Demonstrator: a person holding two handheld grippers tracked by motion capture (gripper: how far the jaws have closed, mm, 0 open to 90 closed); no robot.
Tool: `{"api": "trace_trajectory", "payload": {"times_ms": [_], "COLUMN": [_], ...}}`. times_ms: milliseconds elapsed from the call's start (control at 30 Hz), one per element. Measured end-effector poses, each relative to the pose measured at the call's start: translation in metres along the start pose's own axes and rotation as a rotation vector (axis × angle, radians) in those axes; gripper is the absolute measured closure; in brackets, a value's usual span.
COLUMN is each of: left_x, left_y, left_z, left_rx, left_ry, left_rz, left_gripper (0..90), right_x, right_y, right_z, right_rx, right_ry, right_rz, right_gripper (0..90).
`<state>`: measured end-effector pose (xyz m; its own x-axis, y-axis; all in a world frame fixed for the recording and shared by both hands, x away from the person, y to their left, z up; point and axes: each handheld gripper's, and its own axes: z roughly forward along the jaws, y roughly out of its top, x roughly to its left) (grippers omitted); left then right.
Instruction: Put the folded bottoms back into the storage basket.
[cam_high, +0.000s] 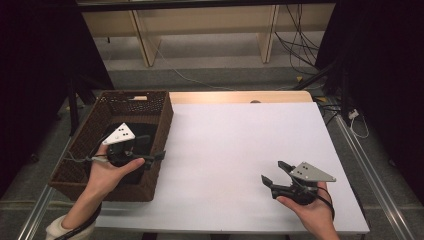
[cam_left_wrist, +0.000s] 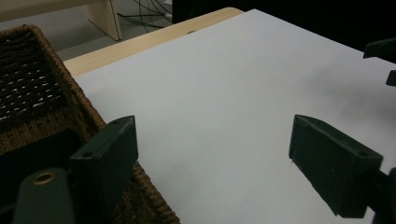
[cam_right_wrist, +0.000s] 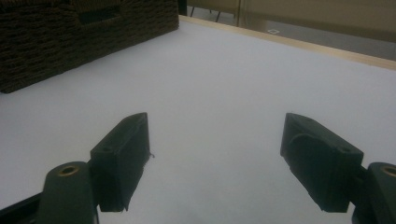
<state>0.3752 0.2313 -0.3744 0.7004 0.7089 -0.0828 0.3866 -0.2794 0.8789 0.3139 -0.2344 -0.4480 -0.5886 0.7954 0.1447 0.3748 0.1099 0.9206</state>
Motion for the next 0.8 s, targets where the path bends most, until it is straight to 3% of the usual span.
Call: {"api": "trace_trajectory", "payload": {"times_ms": [800], "left_x": [-0.019], "left_y": [-0.002], "left_z": [0.004], "left_rx": [0.029], "left_ry": [-0.036], "left_rz": [0.061], "left_gripper": [15.5], "right_x": [0.0], "right_y": [0.0], "right_z": [0.0], "right_rx": [0.001], "right_ry": [-0.002], "right_rz": [0.001], "right_gripper": [24.9]}}
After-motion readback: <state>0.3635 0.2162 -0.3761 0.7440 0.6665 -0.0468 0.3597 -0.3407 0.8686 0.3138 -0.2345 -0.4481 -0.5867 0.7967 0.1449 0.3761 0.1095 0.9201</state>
